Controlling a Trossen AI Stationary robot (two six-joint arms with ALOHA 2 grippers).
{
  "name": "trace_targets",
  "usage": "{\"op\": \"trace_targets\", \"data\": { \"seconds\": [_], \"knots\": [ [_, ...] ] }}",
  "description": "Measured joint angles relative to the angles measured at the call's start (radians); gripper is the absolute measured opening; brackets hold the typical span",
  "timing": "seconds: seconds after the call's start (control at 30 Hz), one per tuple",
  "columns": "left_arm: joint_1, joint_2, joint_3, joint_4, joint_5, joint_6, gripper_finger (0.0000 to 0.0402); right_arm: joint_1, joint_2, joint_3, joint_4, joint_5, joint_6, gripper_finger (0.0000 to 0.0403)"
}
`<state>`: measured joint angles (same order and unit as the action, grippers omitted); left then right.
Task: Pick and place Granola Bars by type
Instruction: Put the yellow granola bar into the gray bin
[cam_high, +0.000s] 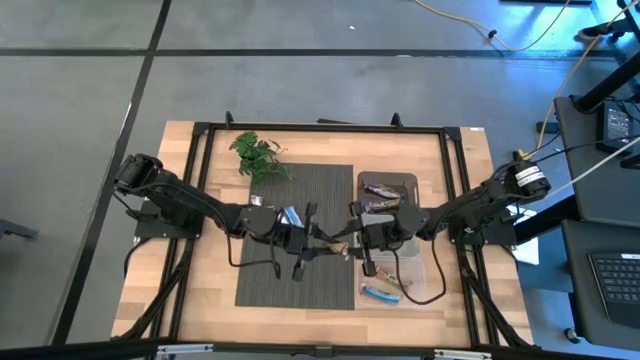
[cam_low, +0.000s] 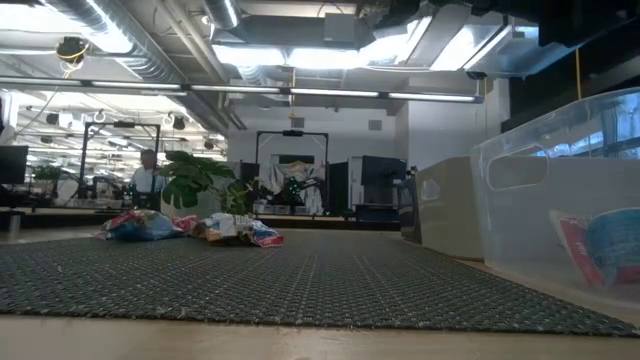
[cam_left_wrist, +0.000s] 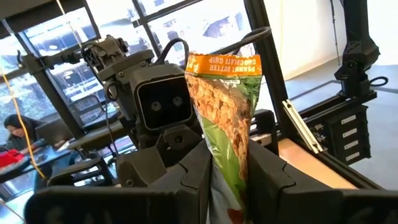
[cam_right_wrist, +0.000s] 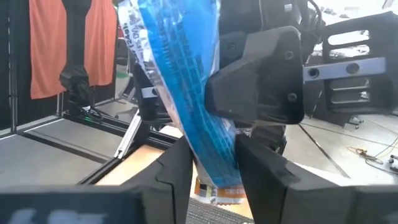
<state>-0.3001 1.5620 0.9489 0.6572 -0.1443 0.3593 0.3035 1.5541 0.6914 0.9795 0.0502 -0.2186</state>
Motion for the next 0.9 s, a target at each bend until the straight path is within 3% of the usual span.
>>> {"op": "trace_targets", "data": {
  "seconds": [0.5, 0.9],
  "knots": [
    [0.006, 0.0, 0.0, -0.028, 0.004, 0.017, 0.0083, 0.0, 0.016, 0.0, 0.013, 0.008, 0.001, 0.0087],
    [-0.069, -0.007, 0.0, -0.059, -0.238, 0.031, 0.0133, 0.0, 0.016, 0.0, -0.031, 0.093, 0.001, 0.0082]
  ]
}}
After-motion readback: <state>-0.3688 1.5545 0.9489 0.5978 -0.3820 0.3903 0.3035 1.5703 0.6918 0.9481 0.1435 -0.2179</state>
